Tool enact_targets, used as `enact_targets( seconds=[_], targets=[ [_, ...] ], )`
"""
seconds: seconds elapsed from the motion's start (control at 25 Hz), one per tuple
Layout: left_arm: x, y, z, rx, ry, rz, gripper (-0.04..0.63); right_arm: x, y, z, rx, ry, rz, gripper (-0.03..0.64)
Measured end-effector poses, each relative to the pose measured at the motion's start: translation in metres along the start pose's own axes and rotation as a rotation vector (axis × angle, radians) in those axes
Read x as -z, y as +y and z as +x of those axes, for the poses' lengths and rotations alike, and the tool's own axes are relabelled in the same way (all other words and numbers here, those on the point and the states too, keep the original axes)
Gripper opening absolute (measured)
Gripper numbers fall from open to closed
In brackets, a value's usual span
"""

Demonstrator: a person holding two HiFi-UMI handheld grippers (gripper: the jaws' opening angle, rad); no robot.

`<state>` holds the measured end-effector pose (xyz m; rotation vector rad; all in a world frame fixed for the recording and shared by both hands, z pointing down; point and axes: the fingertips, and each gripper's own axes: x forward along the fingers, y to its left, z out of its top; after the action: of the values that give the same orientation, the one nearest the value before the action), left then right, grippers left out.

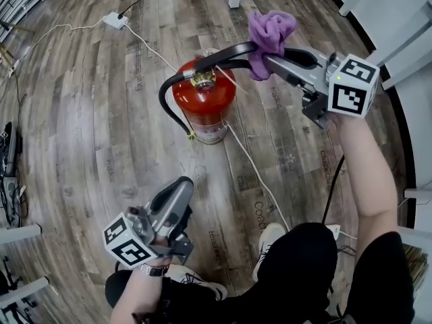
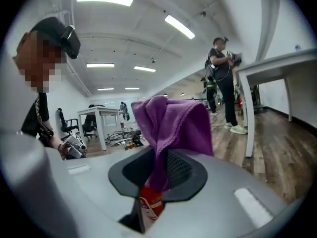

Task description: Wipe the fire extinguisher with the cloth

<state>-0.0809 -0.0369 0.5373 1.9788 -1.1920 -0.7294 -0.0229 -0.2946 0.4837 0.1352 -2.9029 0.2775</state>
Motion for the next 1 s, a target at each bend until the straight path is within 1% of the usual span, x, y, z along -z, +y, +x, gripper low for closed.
enact_targets(
  seconds=[0.04,0.08,0.2,0.24,0.32,0.4,0.52,0.6,0.64,0.76,0.8,0.88,0.96,1.0],
  targets=[
    [0.003,0.001,-0.002,-0.006,0.006,-0.003,0.006,0.006,-0.008,0.008,-0.076,0.036,0.02,0.058],
    [0.004,0.003,-0.004,-0.015,0.009,-0.007,0.006,0.012,-0.015,0.014,-0.152,0.062,0.069,0.058],
    [0.005,0.008,-0.013,-0.046,0.0,-0.027,0.006,0.033,-0.021,0.028,-0.42,0.098,0.307,0.06],
    [0.004,0.01,-0.016,-0.055,-0.005,-0.033,0.006,0.04,-0.02,0.033,-0.496,0.105,0.38,0.06],
    [0.004,0.013,-0.021,-0.074,-0.011,-0.038,0.006,0.057,-0.019,0.048,-0.586,0.135,0.484,0.06],
    [0.006,0.016,-0.025,-0.091,-0.011,-0.045,0.006,0.079,-0.015,0.062,-0.648,0.183,0.559,0.06],
    [0.008,0.017,-0.029,-0.111,-0.011,-0.058,0.006,0.108,-0.011,0.08,-0.707,0.253,0.621,0.06],
    [0.009,0.019,-0.034,-0.128,-0.007,-0.056,0.006,0.128,-0.015,0.091,-0.713,0.312,0.626,0.06],
    [0.01,0.021,-0.037,-0.141,-0.004,-0.054,0.005,0.143,-0.016,0.097,-0.705,0.358,0.621,0.06],
    [0.012,0.027,-0.048,-0.185,-0.008,-0.067,0.006,0.196,-0.017,0.114,-0.661,0.485,0.622,0.06],
    [0.013,0.029,-0.052,-0.199,-0.016,-0.072,0.006,0.217,-0.019,0.119,-0.629,0.521,0.629,0.058],
    [0.014,0.033,-0.057,-0.23,-0.026,-0.078,0.006,0.269,-0.03,0.125,-0.509,0.629,0.625,0.058],
    [0.016,0.036,-0.061,-0.254,-0.03,-0.084,0.006,0.324,-0.039,0.128,-0.377,0.748,0.596,0.058],
    [0.015,0.037,-0.062,-0.261,-0.032,-0.084,0.006,0.346,-0.041,0.129,-0.319,0.788,0.583,0.058]
  ],
)
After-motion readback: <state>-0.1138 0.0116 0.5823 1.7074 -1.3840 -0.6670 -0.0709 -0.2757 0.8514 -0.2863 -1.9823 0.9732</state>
